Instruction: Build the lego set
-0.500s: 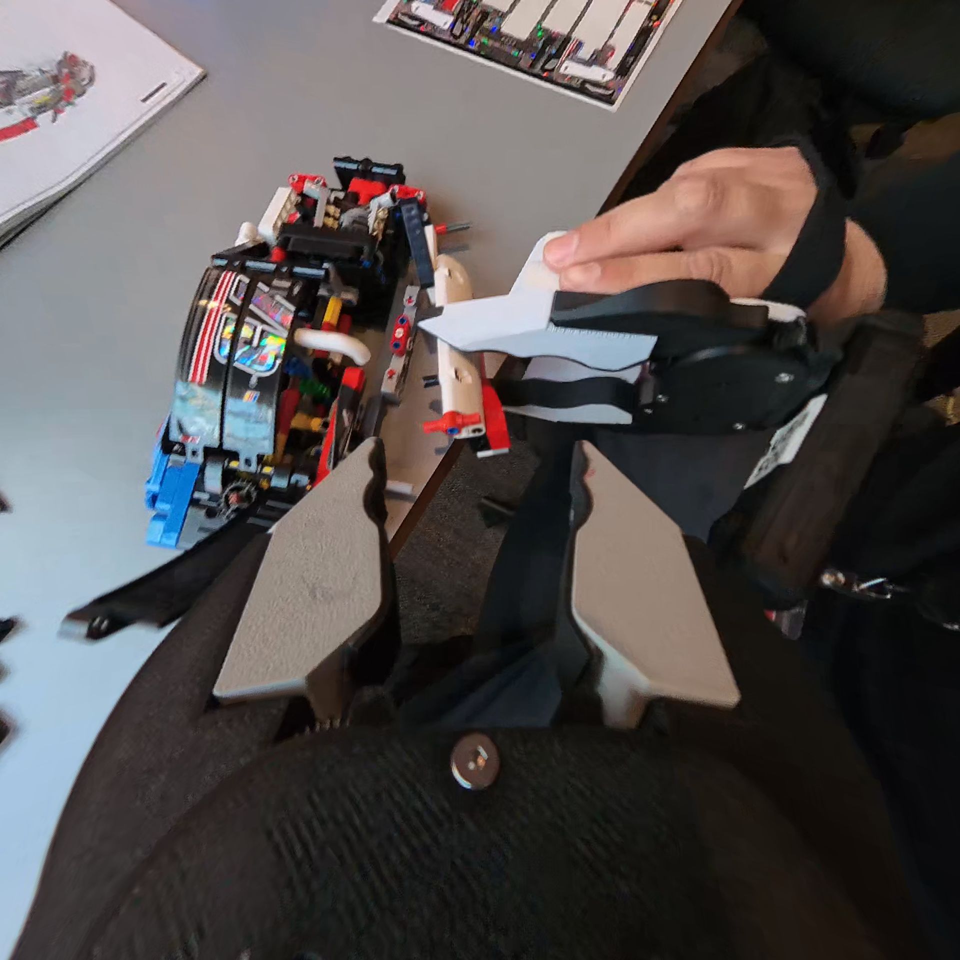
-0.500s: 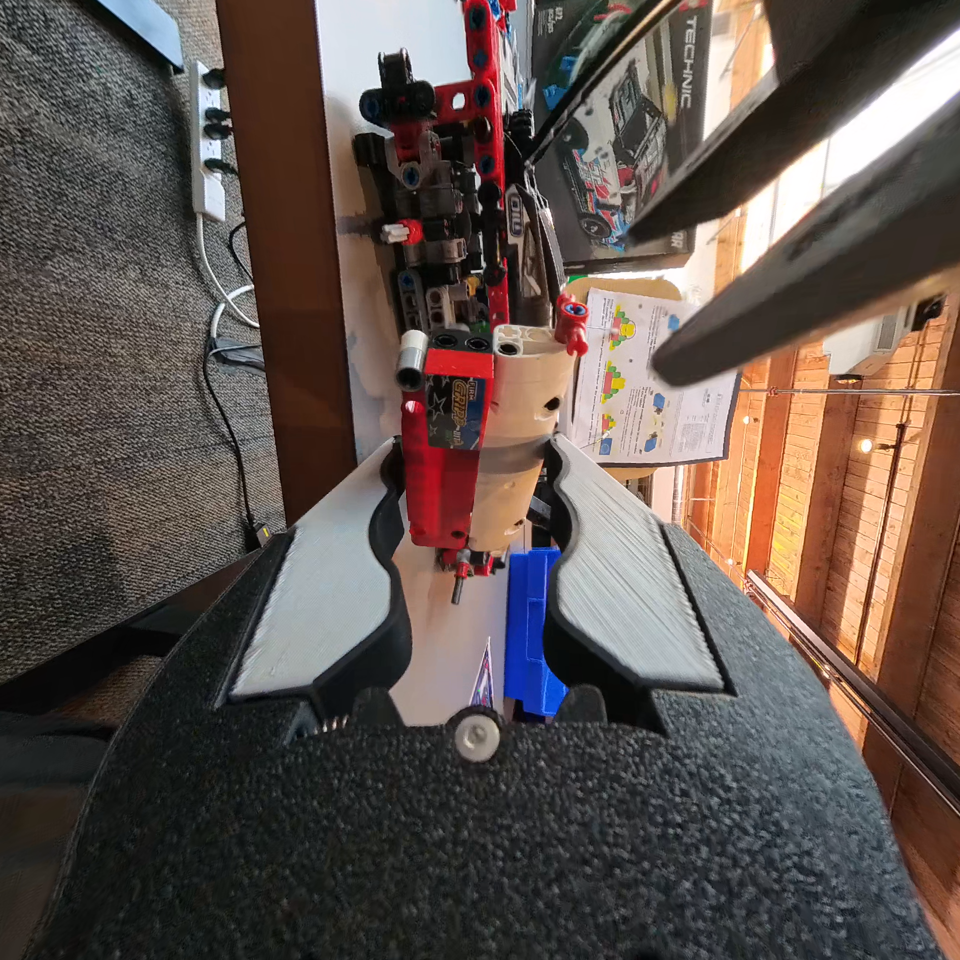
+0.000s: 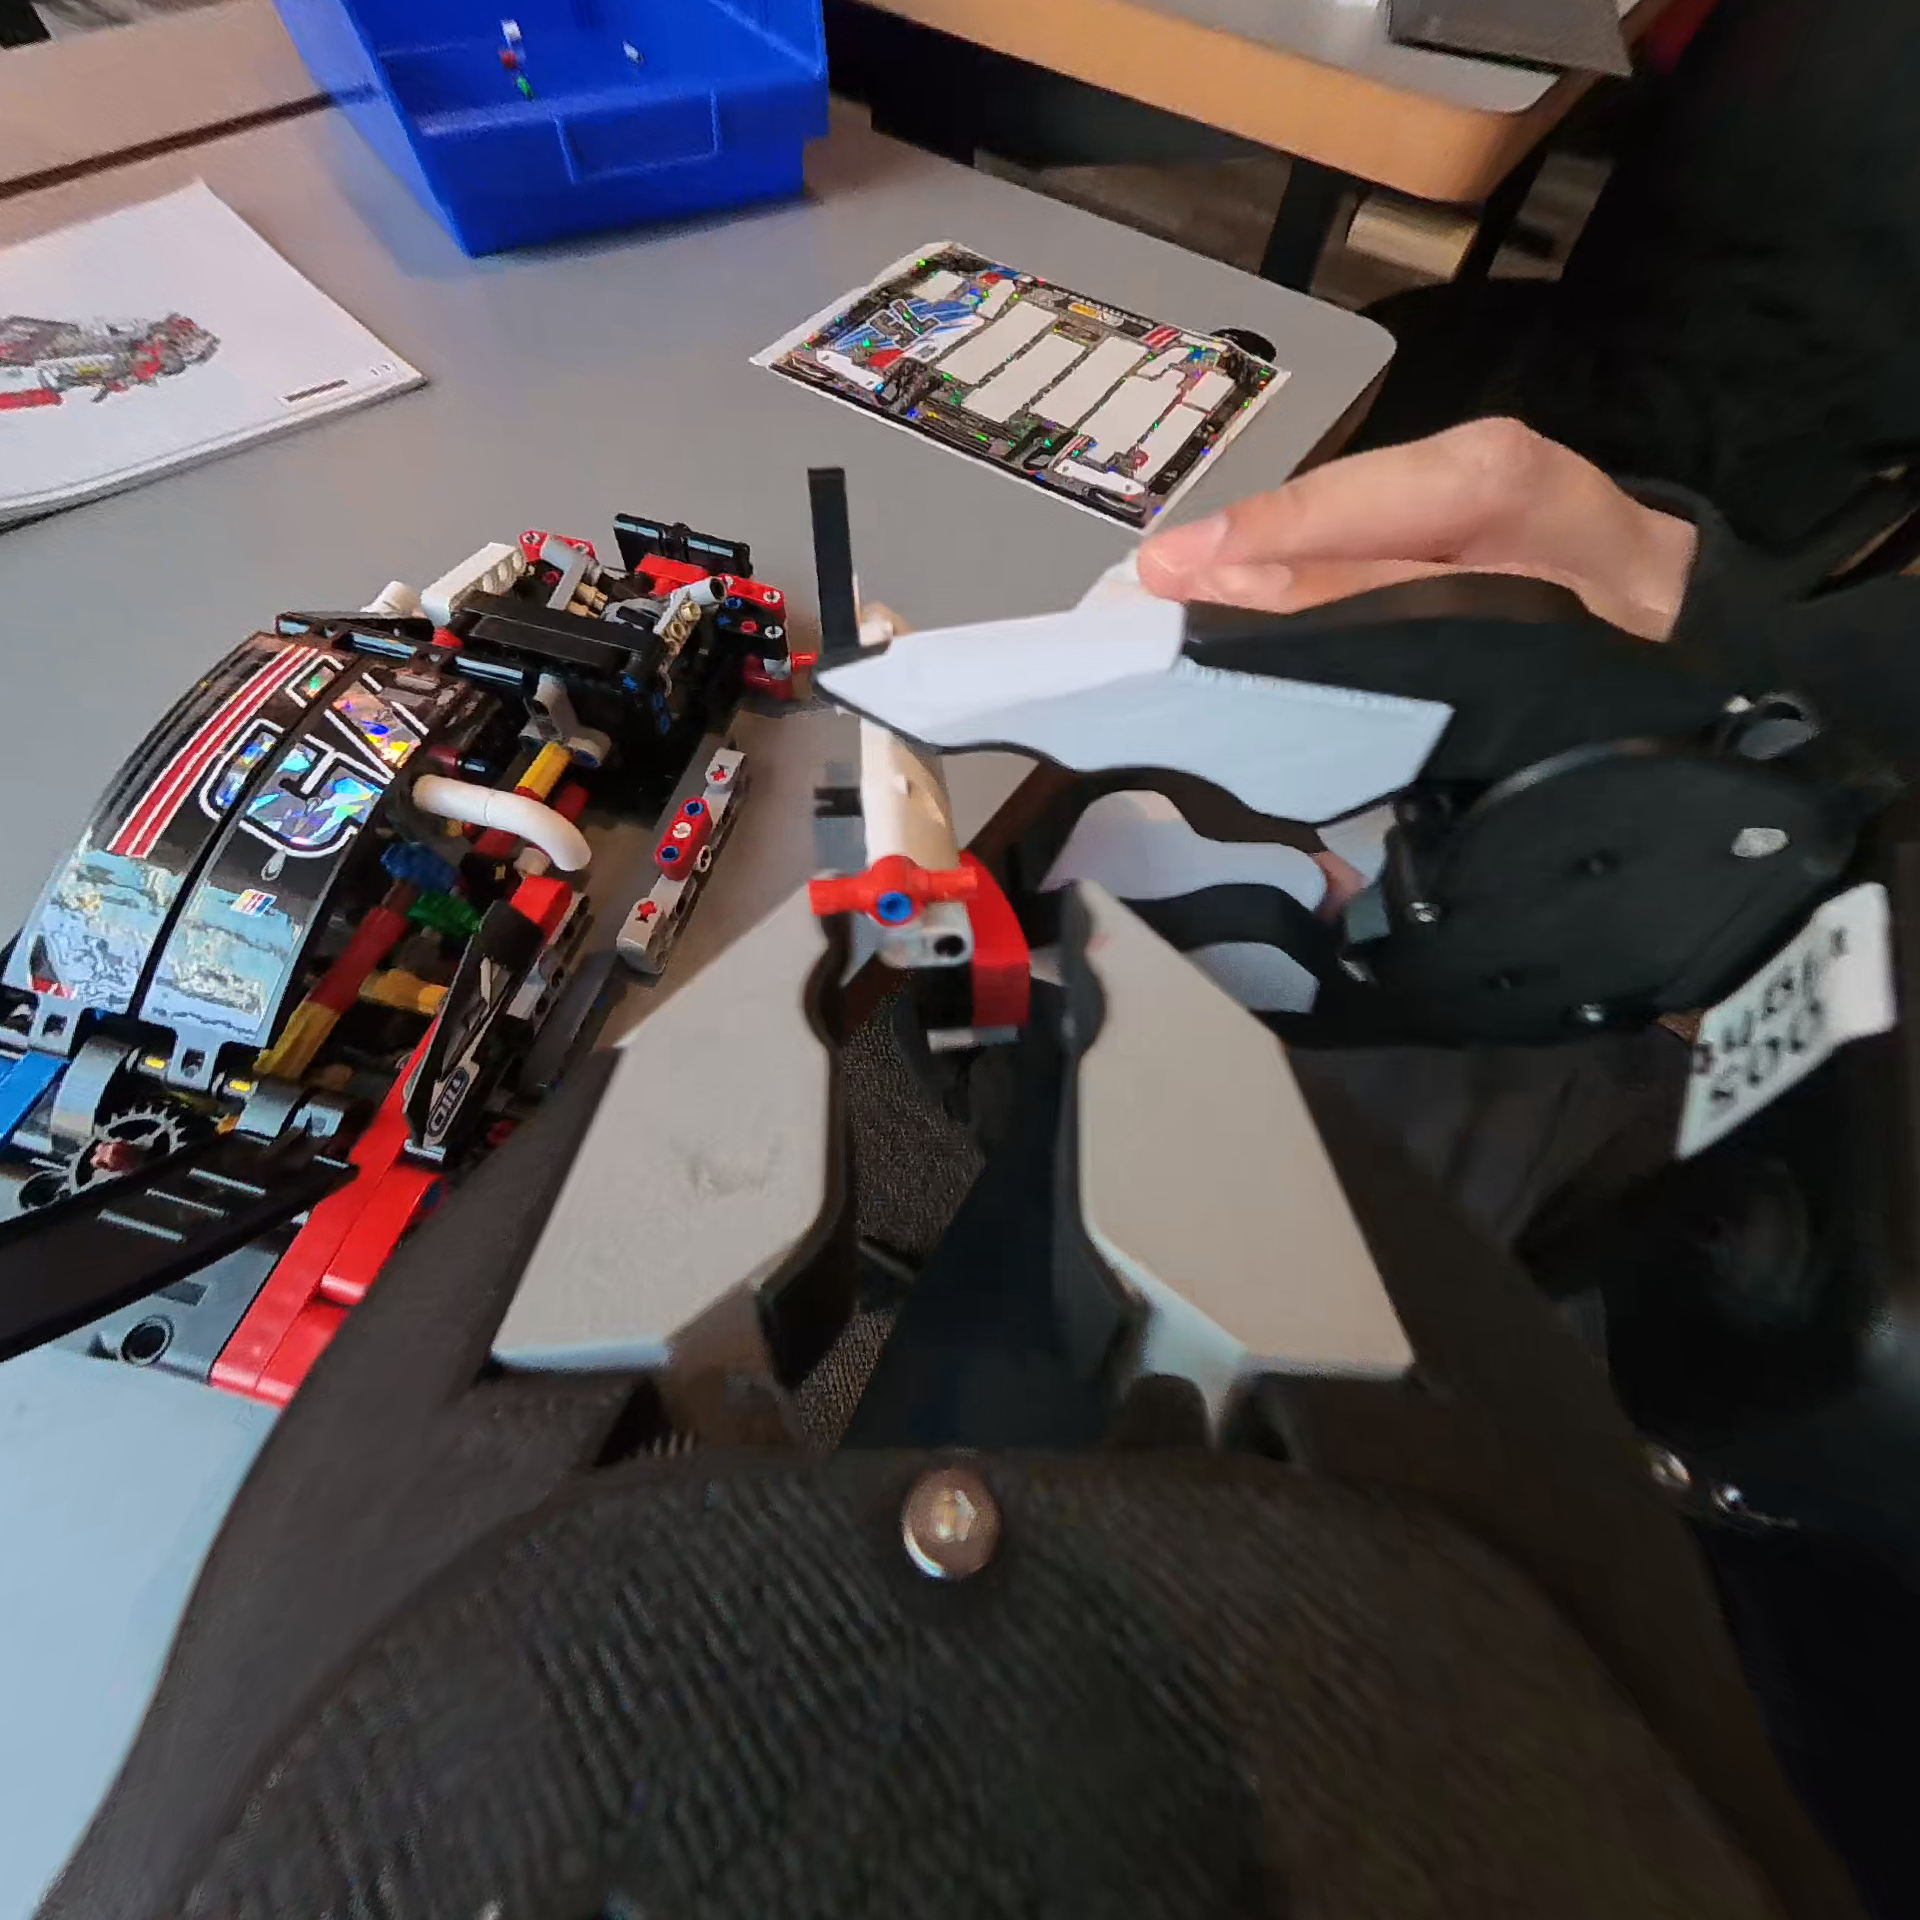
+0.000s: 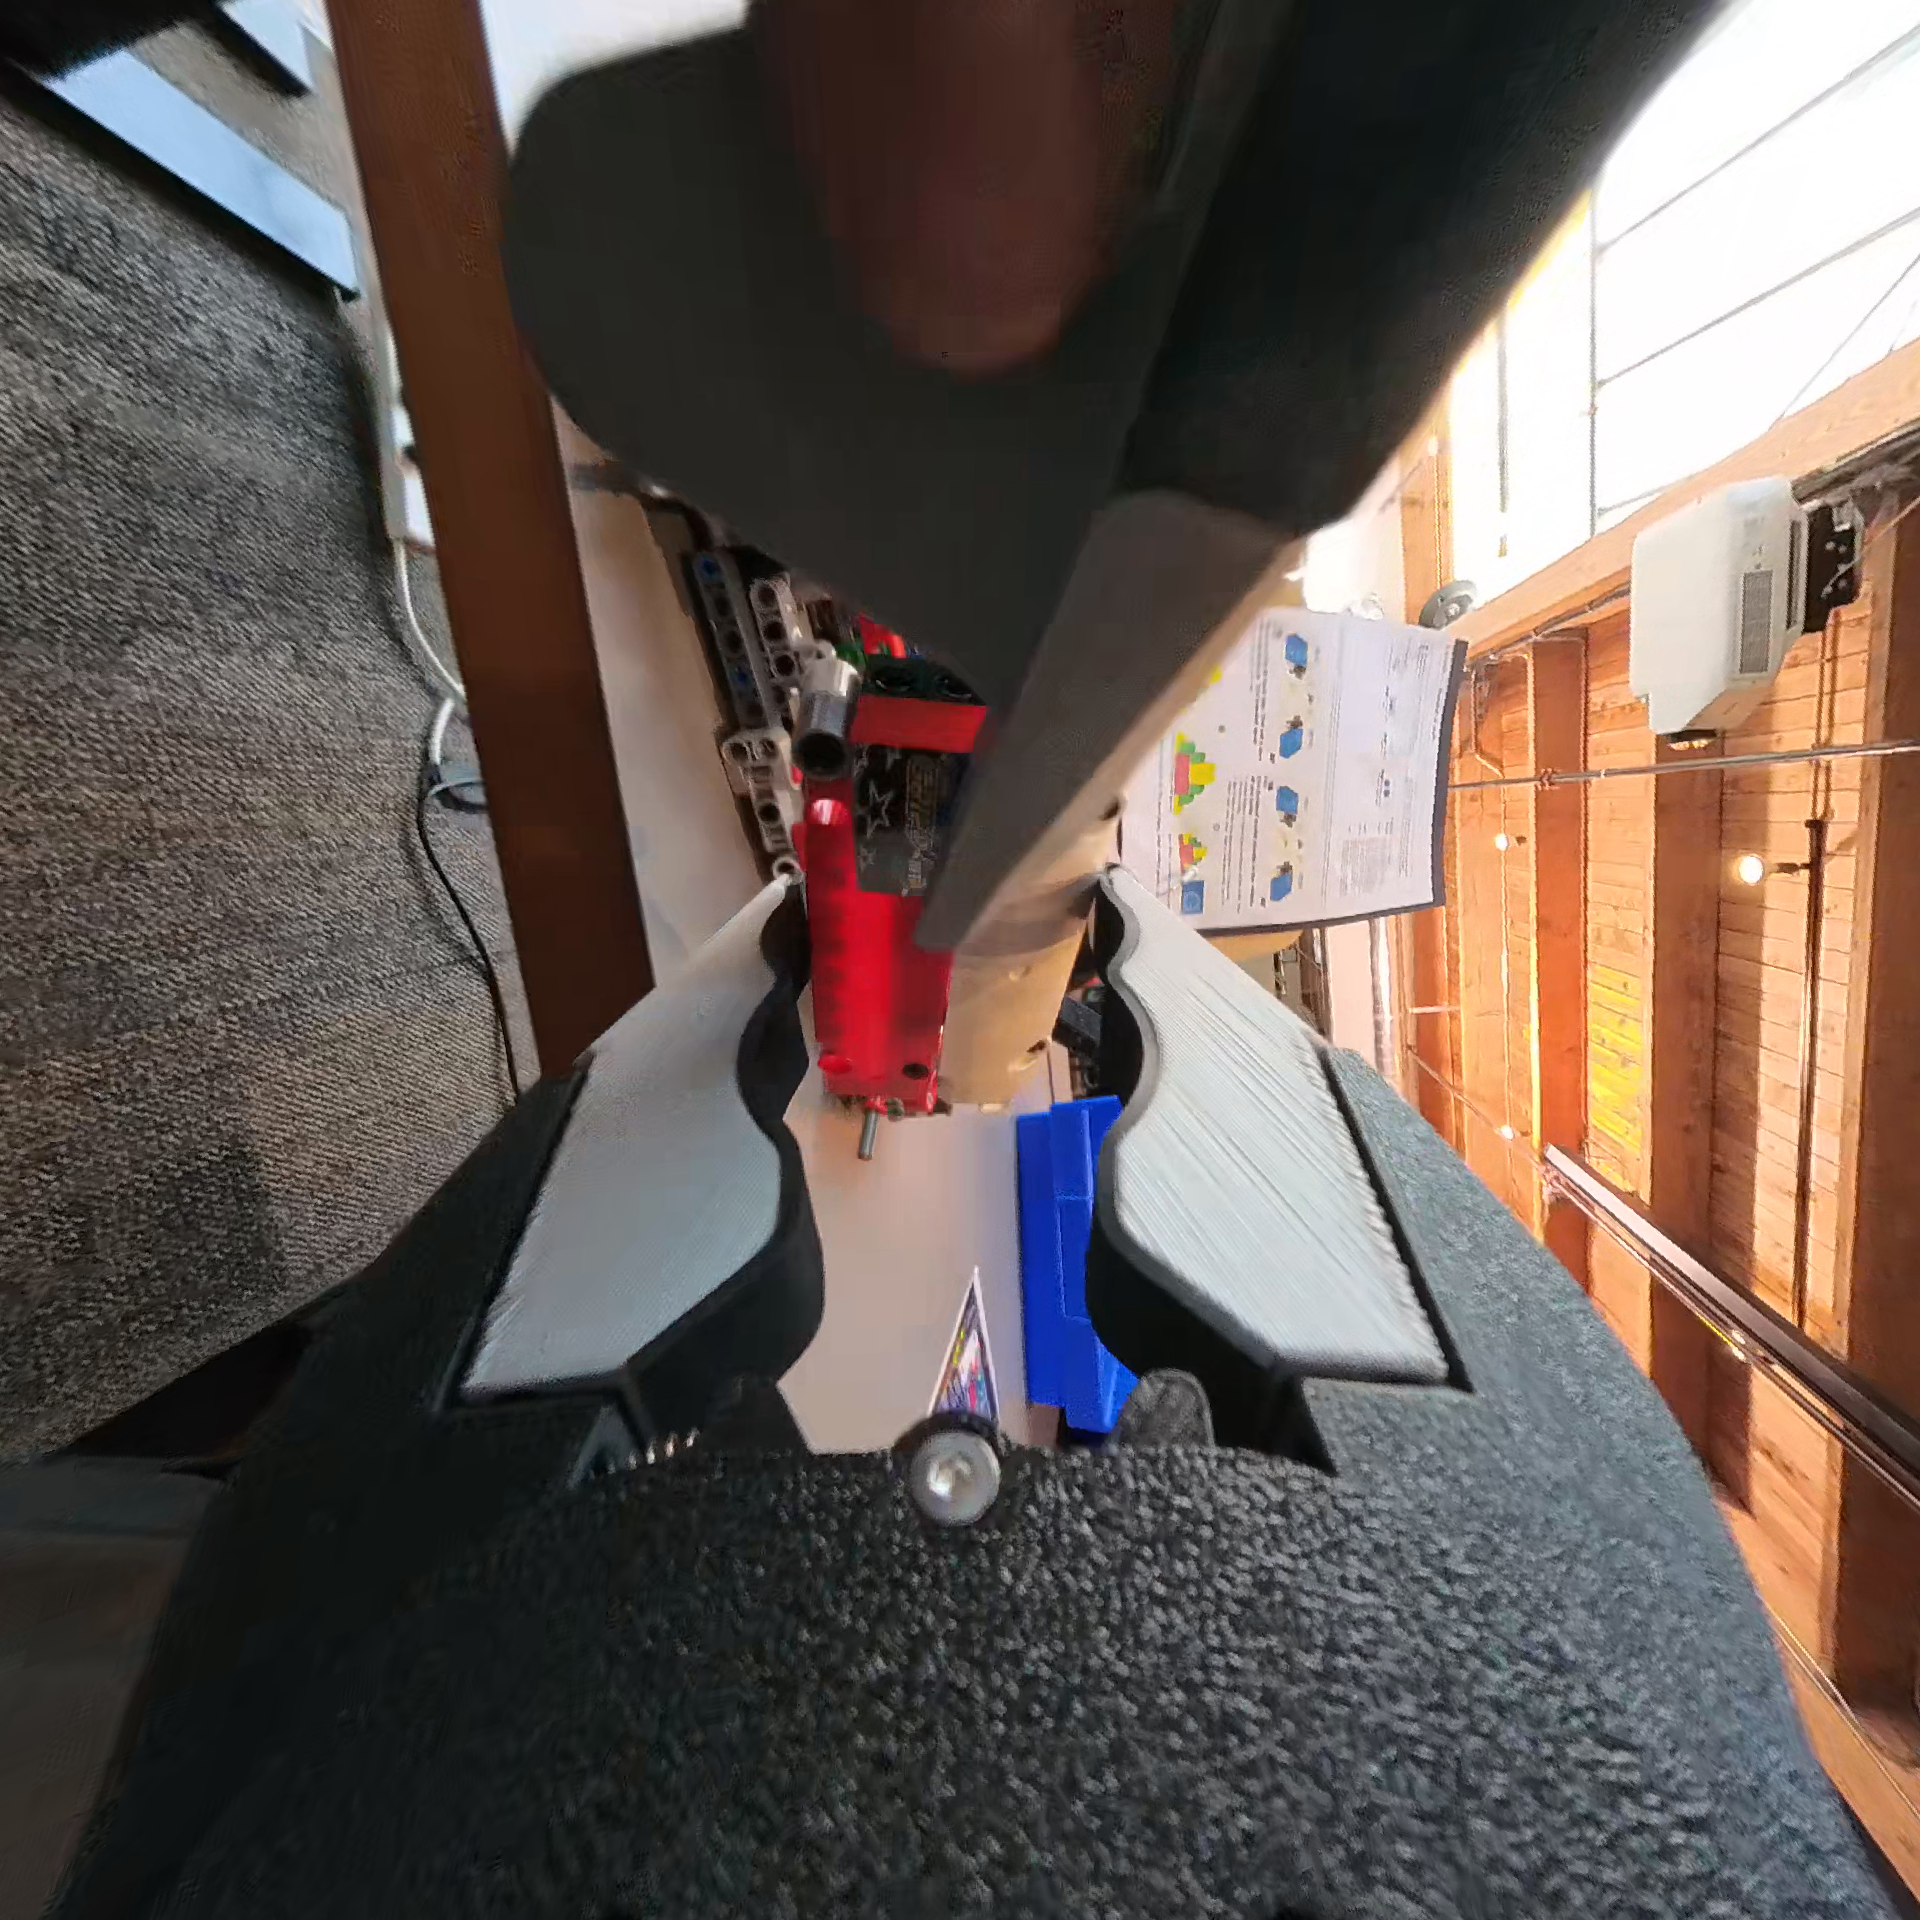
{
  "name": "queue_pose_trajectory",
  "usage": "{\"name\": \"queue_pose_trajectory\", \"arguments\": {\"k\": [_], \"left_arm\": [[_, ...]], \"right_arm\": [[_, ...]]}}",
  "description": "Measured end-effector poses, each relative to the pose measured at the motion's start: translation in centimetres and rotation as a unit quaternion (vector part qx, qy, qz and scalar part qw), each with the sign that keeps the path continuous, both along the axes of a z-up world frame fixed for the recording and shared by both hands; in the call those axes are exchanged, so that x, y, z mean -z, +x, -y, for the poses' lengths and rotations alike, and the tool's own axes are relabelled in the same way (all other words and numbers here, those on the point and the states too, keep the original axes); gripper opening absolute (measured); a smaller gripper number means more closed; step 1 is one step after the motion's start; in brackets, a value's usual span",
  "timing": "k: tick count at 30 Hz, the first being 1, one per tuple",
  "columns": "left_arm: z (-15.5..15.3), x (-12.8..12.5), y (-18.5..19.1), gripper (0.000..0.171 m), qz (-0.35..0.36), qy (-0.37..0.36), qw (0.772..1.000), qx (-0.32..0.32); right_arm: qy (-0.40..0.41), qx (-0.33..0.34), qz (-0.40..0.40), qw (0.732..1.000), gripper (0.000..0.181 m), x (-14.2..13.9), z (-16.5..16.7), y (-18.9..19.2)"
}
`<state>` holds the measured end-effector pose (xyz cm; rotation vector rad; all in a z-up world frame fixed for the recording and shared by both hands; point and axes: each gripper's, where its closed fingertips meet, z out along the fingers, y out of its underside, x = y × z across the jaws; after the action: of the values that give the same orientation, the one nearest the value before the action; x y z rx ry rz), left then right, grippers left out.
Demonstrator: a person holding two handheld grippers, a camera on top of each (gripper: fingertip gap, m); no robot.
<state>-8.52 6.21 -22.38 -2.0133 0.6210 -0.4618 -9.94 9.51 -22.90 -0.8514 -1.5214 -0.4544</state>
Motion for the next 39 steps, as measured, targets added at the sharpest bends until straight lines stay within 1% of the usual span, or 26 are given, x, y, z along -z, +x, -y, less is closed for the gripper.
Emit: {"name": "queue_pose_trajectory", "arguments": {"k": [1,3,5,6,8,9,10,11,13,14,15,16,18,20,21,23,24,25,26,27,30,33,34,36,37,39], "left_arm": [[-0.1,0.3,-0.1,0.027,0.001,-0.001,1.000,-0.001],[0.0,0.5,-0.4,0.026,0.016,0.001,1.000,0.009],[0.5,0.7,-0.8,0.025,0.035,-0.002,0.999,0.032],[0.8,1.1,-1.1,0.025,0.036,-0.011,0.998,0.042],[1.5,1.2,-1.5,0.024,0.042,-0.003,0.997,0.068],[1.9,1.2,-1.7,0.024,0.036,0.010,0.996,0.084],[2.2,1.4,-2.0,0.024,0.022,0.018,0.995,0.094],[2.5,1.6,-2.2,0.024,0.012,0.026,0.994,0.109],[2.8,1.7,-2.4,0.022,-0.002,0.054,0.991,0.125],[2.8,1.6,-2.4,0.022,-0.003,0.063,0.989,0.131],[2.8,1.4,-2.4,0.021,0.002,0.073,0.988,0.137],[2.8,1.2,-2.4,0.020,0.004,0.083,0.986,0.141],[3.2,0.9,-2.1,0.020,0.004,0.100,0.981,0.166],[3.3,0.6,-1.8,0.021,0.015,0.104,0.978,0.179],[3.3,0.6,-1.8,0.021,0.020,0.106,0.977,0.182],[3.2,0.3,-1.7,0.021,0.036,0.108,0.976,0.183],[3.2,0.1,-1.6,0.021,0.048,0.109,0.975,0.186],[3.3,-0.2,-1.6,0.021,0.059,0.111,0.974,0.189],[3.3,-0.3,-1.6,0.021,0.063,0.112,0.974,0.188],[3.2,-0.2,-1.8,0.021,0.067,0.110,0.975,0.183],[2.5,0.0,-2.6,0.021,0.078,0.098,0.981,0.149],[2.1,0.0,-3.1,0.020,0.127,0.066,0.983,0.119],[1.9,0.2,-3.1,0.020,0.140,0.052,0.983,0.106],[1.8,1.1,-3.0,0.021,0.138,0.021,0.986,0.089],[1.8,1.4,-3.1,0.026,0.125,0.009,0.989,0.078],[2.3,1.5,-4.0,0.045,0.098,-0.004,0.994,0.058]], "right_arm": [[-0.004,-0.004,-0.001,1.000,0.052,0.1,0.3,-0.1],[-0.018,-0.017,-0.004,1.000,0.052,0.2,0.6,-0.2],[-0.031,-0.048,-0.006,0.998,0.053,0.5,1.4,-0.6],[-0.043,-0.072,-0.004,0.996,0.052,0.7,1.9,-0.8],[-0.100,-0.130,-0.005,0.986,0.050,1.1,3.3,-0.9],[-0.133,-0.159,-0.005,0.978,0.040,1.0,4.0,-0.8],[-0.165,-0.179,-0.017,0.970,0.022,0.3,4.3,-0.5],[-0.208,-0.196,-0.037,0.958,0.014,-0.6,4.5,-0.3],[-0.329,-0.227,-0.065,0.914,0.009,-2.2,5.2,0.0],[-0.386,-0.232,-0.074,0.890,0.018,-2.8,5.2,0.0],[-0.433,-0.235,-0.064,0.868,0.027,-2.9,5.3,0.0],[-0.465,-0.239,-0.038,0.851,0.026,-2.6,5.5,0.2],[-0.484,-0.246,-0.005,0.839,0.024,-2.3,5.0,0.6],[-0.505,-0.267,0.040,0.820,0.017,-1.6,5.3,0.8],[-0.508,-0.266,0.053,0.818,0.020,-1.2,4.9,0.6],[-0.512,-0.275,0.097,0.808,0.021,0.1,5.0,0.4],[-0.509,-0.277,0.111,0.807,0.021,0.7,4.9,0.1],[-0.509,-0.282,0.119,0.805,0.011,1.1,4.9,-0.2],[-0.515,-0.289,0.124,0.798,0.009,1.4,5.1,-0.4],[-0.523,-0.288,0.125,0.792,0.011,1.6,5.0,-0.7],[-0.558,-0.279,0.111,0.774,0.008,1.5,4.6,-1.1],[-0.612,-0.263,0.100,0.739,0.007,0.9,4.7,-0.9],[-0.623,-0.259,0.100,0.732,0.007,0.8,4.7,-0.8],[-0.638,-0.251,0.117,0.719,0.005,0.9,4.9,-0.3],[-0.642,-0.240,0.132,0.716,0.004,1.2,4.7,0.0],[-0.639,-0.215,0.153,0.723,0.004,1.3,3.6,0.7]]}}
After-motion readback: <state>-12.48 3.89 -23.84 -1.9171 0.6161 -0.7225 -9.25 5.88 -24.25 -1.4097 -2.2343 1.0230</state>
